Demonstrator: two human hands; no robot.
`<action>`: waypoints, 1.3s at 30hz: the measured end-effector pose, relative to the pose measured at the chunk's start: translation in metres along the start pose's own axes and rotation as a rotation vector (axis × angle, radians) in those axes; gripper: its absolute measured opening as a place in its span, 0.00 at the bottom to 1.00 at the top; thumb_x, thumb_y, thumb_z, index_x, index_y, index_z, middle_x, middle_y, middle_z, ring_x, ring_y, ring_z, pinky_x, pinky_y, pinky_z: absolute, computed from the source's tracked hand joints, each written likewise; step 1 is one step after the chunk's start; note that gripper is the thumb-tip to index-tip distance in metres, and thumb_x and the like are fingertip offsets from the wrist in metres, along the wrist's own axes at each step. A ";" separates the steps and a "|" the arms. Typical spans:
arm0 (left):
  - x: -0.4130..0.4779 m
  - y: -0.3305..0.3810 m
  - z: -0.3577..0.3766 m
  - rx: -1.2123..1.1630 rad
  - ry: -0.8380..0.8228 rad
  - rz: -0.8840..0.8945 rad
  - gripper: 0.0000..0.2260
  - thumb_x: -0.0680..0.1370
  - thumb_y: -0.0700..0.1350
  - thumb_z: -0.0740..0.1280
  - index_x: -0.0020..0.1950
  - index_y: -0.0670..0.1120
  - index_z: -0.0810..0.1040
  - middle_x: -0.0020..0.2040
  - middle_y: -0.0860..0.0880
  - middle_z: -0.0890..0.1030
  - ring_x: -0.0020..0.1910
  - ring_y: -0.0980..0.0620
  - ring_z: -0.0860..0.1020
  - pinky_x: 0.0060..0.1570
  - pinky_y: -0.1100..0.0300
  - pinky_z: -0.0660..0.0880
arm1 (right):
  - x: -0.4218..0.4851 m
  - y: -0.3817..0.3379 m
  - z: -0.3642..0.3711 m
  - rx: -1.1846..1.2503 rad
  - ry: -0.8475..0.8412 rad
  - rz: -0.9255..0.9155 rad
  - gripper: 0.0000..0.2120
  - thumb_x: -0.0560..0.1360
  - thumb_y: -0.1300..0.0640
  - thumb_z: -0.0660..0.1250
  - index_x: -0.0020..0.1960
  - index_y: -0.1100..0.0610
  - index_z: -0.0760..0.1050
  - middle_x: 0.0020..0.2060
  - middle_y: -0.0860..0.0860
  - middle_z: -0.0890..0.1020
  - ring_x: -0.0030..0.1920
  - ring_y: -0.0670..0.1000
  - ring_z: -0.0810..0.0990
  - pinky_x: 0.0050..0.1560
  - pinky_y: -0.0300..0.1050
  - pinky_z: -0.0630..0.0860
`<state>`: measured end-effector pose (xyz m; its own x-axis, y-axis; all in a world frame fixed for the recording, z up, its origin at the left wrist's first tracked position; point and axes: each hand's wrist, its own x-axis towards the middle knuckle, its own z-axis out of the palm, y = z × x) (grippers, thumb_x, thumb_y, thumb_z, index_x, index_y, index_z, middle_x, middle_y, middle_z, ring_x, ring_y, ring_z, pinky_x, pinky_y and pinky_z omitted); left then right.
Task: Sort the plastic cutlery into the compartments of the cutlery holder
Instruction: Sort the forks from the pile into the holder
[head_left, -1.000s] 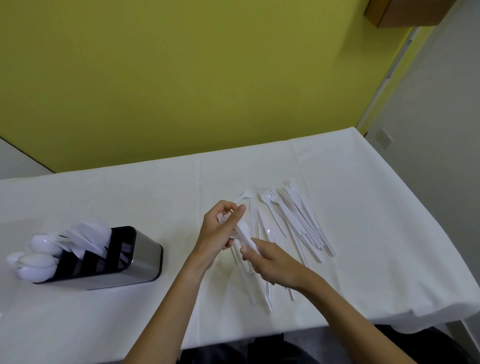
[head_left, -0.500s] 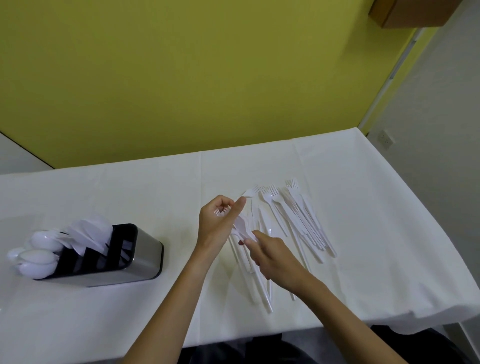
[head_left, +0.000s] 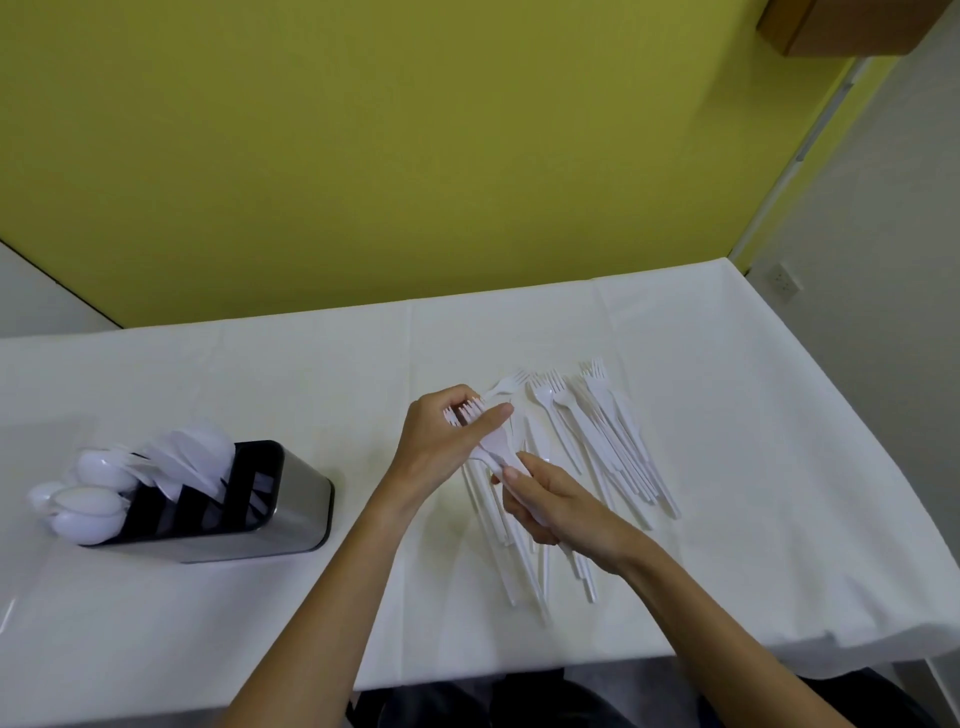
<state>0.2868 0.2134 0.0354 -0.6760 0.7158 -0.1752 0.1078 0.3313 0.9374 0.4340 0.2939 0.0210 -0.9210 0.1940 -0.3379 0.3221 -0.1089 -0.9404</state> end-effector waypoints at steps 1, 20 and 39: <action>0.000 0.001 -0.001 -0.005 -0.006 -0.008 0.13 0.73 0.49 0.73 0.35 0.44 0.75 0.28 0.53 0.73 0.26 0.57 0.70 0.25 0.66 0.66 | -0.001 -0.001 0.001 0.002 0.036 -0.016 0.15 0.80 0.44 0.56 0.44 0.55 0.65 0.31 0.49 0.64 0.30 0.48 0.58 0.30 0.40 0.57; -0.007 0.016 -0.020 -0.011 -0.150 -0.054 0.08 0.74 0.48 0.72 0.41 0.45 0.76 0.32 0.50 0.73 0.27 0.58 0.70 0.22 0.67 0.65 | 0.007 -0.036 -0.012 -0.264 -0.310 0.208 0.19 0.81 0.45 0.53 0.61 0.55 0.75 0.51 0.46 0.80 0.53 0.41 0.78 0.59 0.37 0.73; -0.047 0.029 -0.142 -0.123 0.287 0.104 0.05 0.77 0.47 0.68 0.50 0.47 0.77 0.47 0.49 0.77 0.31 0.57 0.72 0.29 0.66 0.68 | 0.077 -0.094 0.086 -0.402 -0.269 -0.103 0.13 0.76 0.56 0.66 0.38 0.65 0.78 0.28 0.60 0.72 0.25 0.52 0.66 0.25 0.39 0.64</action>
<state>0.2179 0.1017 0.1136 -0.8458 0.5335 -0.0006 0.1103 0.1760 0.9782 0.3140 0.2352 0.0864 -0.9594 -0.0802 -0.2702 0.2366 0.2923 -0.9266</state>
